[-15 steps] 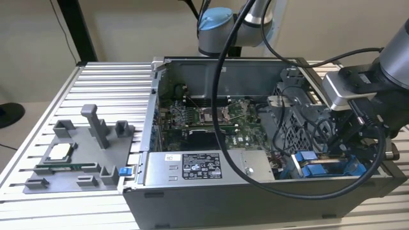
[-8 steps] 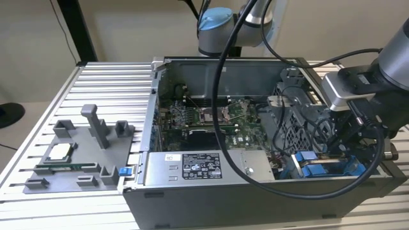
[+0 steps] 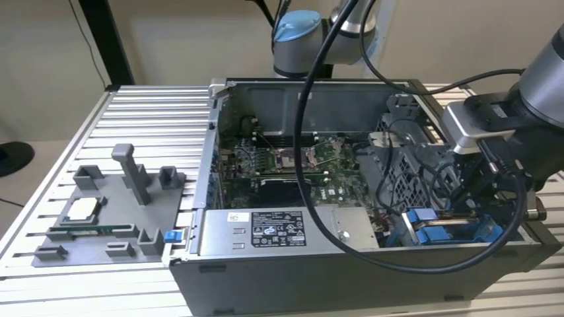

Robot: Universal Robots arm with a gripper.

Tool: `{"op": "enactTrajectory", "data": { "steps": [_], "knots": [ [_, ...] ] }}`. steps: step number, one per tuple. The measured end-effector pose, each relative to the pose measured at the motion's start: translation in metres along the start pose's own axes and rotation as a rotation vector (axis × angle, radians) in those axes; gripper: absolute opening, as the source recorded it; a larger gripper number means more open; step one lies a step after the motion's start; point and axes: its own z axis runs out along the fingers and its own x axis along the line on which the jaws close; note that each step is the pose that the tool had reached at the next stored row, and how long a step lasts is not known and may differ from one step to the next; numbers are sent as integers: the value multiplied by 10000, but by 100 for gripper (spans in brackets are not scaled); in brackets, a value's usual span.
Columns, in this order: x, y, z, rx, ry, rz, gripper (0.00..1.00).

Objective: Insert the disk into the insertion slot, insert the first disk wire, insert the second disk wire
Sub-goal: 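Insert the second disk wire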

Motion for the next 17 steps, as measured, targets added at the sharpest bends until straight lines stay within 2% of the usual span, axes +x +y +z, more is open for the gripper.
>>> {"op": "enactTrajectory", "data": {
  "steps": [17],
  "knots": [
    [-18,3,115,6,20,22,0]
  ]
}}
